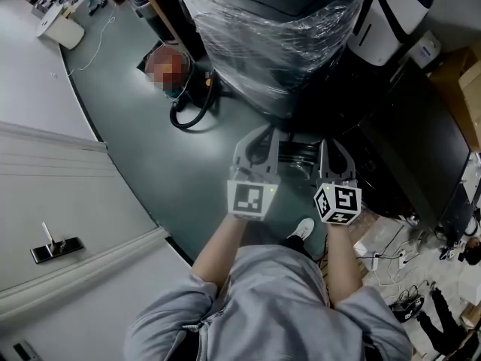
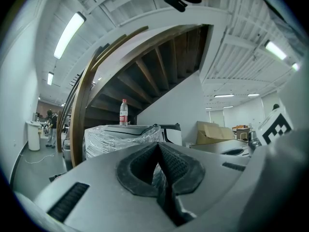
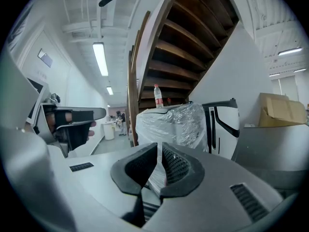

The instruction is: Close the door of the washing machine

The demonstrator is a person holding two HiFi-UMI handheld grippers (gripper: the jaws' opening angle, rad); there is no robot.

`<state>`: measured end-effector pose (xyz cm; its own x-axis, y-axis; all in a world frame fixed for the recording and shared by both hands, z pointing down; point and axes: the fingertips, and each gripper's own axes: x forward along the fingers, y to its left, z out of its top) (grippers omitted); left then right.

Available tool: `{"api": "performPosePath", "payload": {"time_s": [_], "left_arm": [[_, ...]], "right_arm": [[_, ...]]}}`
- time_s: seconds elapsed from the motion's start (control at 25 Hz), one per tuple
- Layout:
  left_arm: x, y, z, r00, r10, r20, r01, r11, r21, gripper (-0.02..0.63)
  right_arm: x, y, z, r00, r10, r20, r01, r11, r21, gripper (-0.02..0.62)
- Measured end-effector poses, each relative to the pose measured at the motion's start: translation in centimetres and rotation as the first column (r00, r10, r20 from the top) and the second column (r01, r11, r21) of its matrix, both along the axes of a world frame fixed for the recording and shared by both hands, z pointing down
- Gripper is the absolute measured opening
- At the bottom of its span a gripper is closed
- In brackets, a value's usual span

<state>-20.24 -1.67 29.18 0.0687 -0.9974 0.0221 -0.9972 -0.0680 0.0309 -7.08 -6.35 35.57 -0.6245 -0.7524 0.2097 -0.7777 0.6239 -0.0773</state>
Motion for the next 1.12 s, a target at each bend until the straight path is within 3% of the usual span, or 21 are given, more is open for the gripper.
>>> {"api": "performPosePath", "payload": {"time_s": [0.52, 1.12], "left_arm": [[-1.5, -1.9, 2.6, 1.0, 0.011, -0.006, -0.011, 1.0, -0.02, -0.002], [-3.3, -4.3, 6.1, 1.0, 0.0, -0.018, -0.001, 0.999, -0.05, -0.002]], "right_arm": [[-2.7, -2.2, 8.3, 0.995, -0.034, -0.094, 0.023, 0.993, -0.115, 0.003], [-5.0, -3.9, 21.0, 0.964, -0.091, -0.25, 0.014, 0.956, -0.294, 0.023]]}}
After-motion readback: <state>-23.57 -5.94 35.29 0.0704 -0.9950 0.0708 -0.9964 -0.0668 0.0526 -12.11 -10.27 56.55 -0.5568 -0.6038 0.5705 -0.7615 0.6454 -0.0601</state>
